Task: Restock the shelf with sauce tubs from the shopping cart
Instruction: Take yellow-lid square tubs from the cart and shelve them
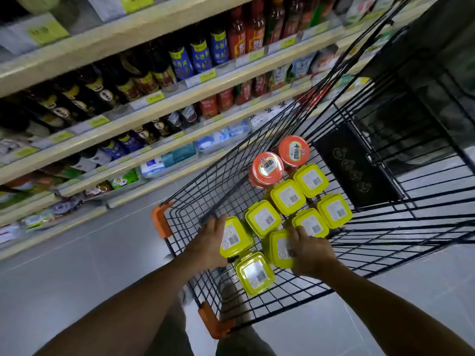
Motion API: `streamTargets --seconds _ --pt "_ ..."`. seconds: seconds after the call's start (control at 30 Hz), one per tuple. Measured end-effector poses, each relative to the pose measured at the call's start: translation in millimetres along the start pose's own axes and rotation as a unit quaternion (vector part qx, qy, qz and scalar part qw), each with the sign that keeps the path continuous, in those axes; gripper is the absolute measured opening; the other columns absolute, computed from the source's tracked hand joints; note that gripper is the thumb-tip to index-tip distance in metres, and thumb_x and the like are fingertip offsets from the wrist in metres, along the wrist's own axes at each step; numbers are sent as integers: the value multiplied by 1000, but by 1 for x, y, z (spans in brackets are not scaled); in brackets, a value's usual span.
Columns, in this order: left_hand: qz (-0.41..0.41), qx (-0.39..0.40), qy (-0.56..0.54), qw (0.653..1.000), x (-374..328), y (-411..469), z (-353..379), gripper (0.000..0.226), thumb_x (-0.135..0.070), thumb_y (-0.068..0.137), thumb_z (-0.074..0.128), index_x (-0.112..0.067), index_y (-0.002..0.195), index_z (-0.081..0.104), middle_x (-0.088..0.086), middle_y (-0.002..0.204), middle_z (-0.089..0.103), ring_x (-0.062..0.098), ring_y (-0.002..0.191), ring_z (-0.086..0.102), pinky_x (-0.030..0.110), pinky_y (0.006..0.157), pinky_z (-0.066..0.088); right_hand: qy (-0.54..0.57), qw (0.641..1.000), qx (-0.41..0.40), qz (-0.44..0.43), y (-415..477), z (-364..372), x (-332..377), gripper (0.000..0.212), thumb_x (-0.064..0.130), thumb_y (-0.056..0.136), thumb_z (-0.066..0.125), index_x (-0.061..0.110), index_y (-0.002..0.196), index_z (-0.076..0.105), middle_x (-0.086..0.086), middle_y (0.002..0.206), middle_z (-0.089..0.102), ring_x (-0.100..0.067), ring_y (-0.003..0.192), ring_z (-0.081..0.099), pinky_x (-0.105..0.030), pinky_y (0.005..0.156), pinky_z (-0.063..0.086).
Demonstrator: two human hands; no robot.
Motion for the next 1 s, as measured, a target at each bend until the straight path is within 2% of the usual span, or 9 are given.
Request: streamTargets --seconds 0.07,0.2,0.37,0.5,0.67,0.77,0.83,0.93,1.0 --pt "8 15 -14 1000 -4 -5 -12 134 -44 65 90 -26 159 -4 5 145 23 29 131 42 46 88 56 30 999 -11 -8 -7 -14 -6 110 57 70 72 14 154 16 -3 136 45 -21 104 64 -33 76 51" --pt "21 22 -31 999 -18 -18 -48 132 -50 66 88 -25 159 -1 3 142 24 24 126 48 36 88 53 84 993 -77 2 -25 -49 -21 119 80 60 65 15 153 30 -2 134 54 -26 105 65 -37 80 55" --pt "60 3 -72 996 -47 -42 -115 127 -52 66 87 -32 159 2 -5 145 26 16 121 52 33 90 51 249 954 -163 31 -49 -108 -38 125 90 55 68 17 151 36 -2 141 53 -22 125 55 -38 100 50" --pt "87 -44 -116 988 -71 -64 -181 124 -53 69 87 -39 159 3 -10 145 27 10 127 44 31 101 45 361 907 -216 24 -69 -169 -52 120 82 49 79 23 146 43 4 128 56 -14 114 56 -28 94 47" --pt "107 -117 -162 974 -85 -95 -257 120 -48 73 87 -42 159 2 -16 144 24 11 131 41 25 95 41 456 844 -281 -28 -93 -250 -56 96 66 50 90 37 132 49 13 115 59 -3 101 61 -10 75 46" --pt "123 -179 -200 956 -84 -121 -299 111 -39 74 89 -45 156 13 -20 142 30 7 130 41 12 91 40 519 802 -289 -64 -100 -287 -49 87 44 58 91 35 133 48 15 118 62 5 101 65 -10 72 52" --pt "131 -201 -240 940 -80 -140 -321 108 -33 76 89 -46 155 16 -18 147 33 7 129 43 12 90 43 541 782 -295 -92 -106 -312 -38 82 37 61 89 30 133 50 15 117 65 7 96 67 -11 72 53" --pt "155 -236 -295 913 -70 -173 -349 98 -21 78 89 -44 148 24 -14 145 41 6 126 50 11 83 50 558 762 -306 -121 -113 -346 -17 89 55 60 91 27 136 53 11 115 70 -5 98 71 -21 75 58" --pt "166 -258 -317 898 -61 -197 -362 95 -20 78 90 -39 150 31 -15 143 49 0 125 54 11 87 49 562 752 -312 -142 -118 -365 0 95 58 56 87 28 139 52 8 118 71 -10 102 72 -27 79 60"
Point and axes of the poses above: each hand's wrist, its own y-axis towards the middle knuckle, its own z-axis out of the palm, x = y × z, the point moved 8 cm from there along y, towards the middle knuckle
